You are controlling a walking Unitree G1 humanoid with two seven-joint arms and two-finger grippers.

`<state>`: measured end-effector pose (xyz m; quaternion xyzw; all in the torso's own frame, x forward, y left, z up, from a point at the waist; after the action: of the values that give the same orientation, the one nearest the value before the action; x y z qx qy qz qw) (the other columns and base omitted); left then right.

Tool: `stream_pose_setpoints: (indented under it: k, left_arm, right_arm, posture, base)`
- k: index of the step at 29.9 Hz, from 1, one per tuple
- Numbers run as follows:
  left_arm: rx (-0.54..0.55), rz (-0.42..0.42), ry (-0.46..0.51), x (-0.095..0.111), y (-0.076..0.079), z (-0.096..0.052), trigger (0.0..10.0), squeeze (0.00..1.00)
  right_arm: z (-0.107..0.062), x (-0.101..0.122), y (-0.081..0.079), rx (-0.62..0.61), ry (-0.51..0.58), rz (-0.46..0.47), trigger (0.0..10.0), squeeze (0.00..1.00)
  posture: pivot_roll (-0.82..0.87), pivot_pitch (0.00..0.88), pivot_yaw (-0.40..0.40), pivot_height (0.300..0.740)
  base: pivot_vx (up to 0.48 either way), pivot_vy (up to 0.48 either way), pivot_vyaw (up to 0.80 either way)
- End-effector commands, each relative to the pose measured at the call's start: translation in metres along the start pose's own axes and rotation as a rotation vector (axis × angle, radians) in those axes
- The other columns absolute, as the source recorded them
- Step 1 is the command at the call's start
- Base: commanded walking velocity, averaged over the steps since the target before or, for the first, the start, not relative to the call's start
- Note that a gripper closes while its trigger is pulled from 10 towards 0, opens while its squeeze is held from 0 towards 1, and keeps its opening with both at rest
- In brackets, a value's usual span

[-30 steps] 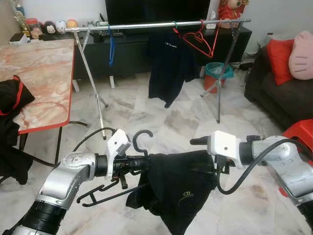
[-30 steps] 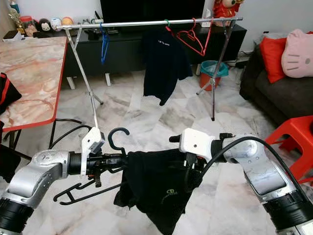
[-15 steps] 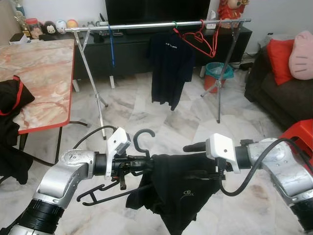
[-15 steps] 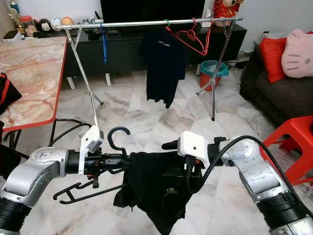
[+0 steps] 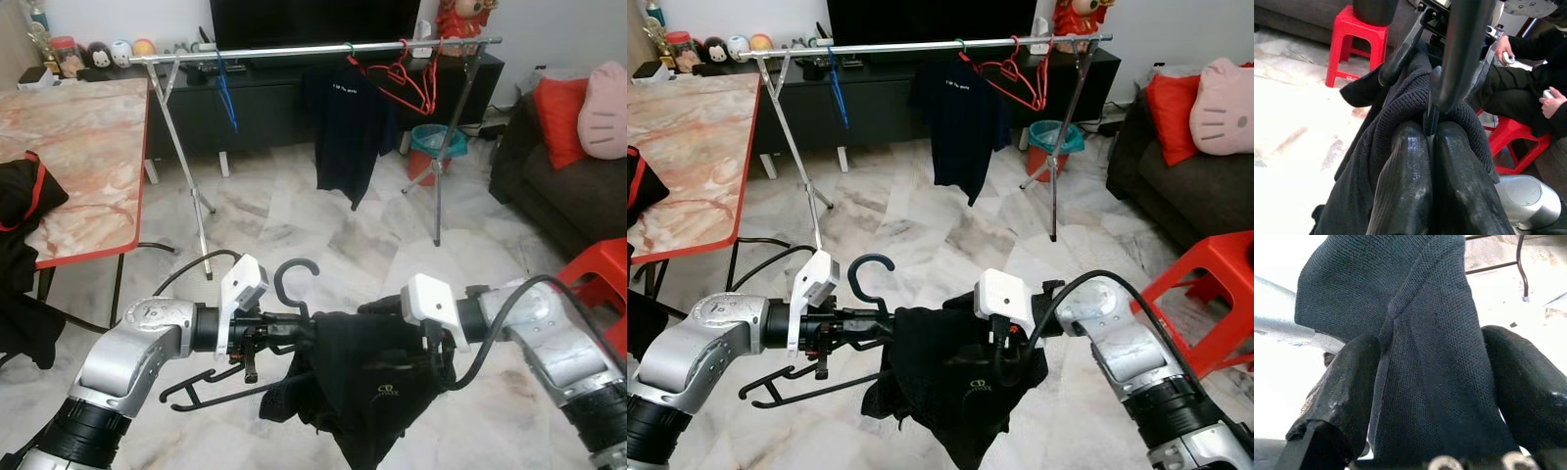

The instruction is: Hang hanger

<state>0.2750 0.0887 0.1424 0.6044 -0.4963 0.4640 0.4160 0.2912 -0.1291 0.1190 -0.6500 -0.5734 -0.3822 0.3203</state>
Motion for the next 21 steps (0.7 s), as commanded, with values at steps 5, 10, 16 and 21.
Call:
stream_pose_setpoints:
  k: [5,10,16,21]
  left_arm:
    - [-0.038,0.040,0.046,0.0154,0.0056,0.0019,10.0,0.00]
    - [-0.041,0.039,0.044,0.0155,0.0062,0.0021,10.0,0.00]
    - [-0.052,0.038,0.045,0.0153,0.0074,0.0034,10.0,0.00]
    - [-0.054,0.036,0.043,0.0144,0.0079,0.0043,10.0,0.00]
  right_arm:
    - [0.0010,-0.0020,-0.0021,0.041,0.037,0.059,0.0,0.00]
    - [0.0001,-0.0028,-0.0003,0.037,0.039,0.059,0.0,0.00]
    - [0.0011,-0.0025,-0.0006,0.043,0.051,0.067,0.0,0.00]
    - [0.0030,-0.0027,-0.0013,0.050,0.055,0.076,0.0,0.00]
  posture:
    - [-0.13,0.000,-0.025,0.740]
    - [-0.13,0.000,-0.025,0.740]
    - [-0.13,0.000,-0.022,0.740]
    - [-0.13,0.000,-0.022,0.740]
  base:
    - [0.000,0.000,0.00]
    - [0.000,0.000,0.00]
    - [0.000,0.000,0.00]
    - [0.000,0.000,0.00]
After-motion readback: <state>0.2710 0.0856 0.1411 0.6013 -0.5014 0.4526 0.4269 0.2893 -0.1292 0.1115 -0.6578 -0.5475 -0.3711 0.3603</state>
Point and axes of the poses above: a point about 5 cm out from each wrist's last joint towards the gripper, its own z axis pointing out of the wrist towards the gripper, its own x axis along the axis of the wrist's last joint, y = z × x, the point moved 4 cm from there along z, pointing out of the wrist towards the gripper, and after that the axes turned 7 degrees about z, right-handed, at the moved point
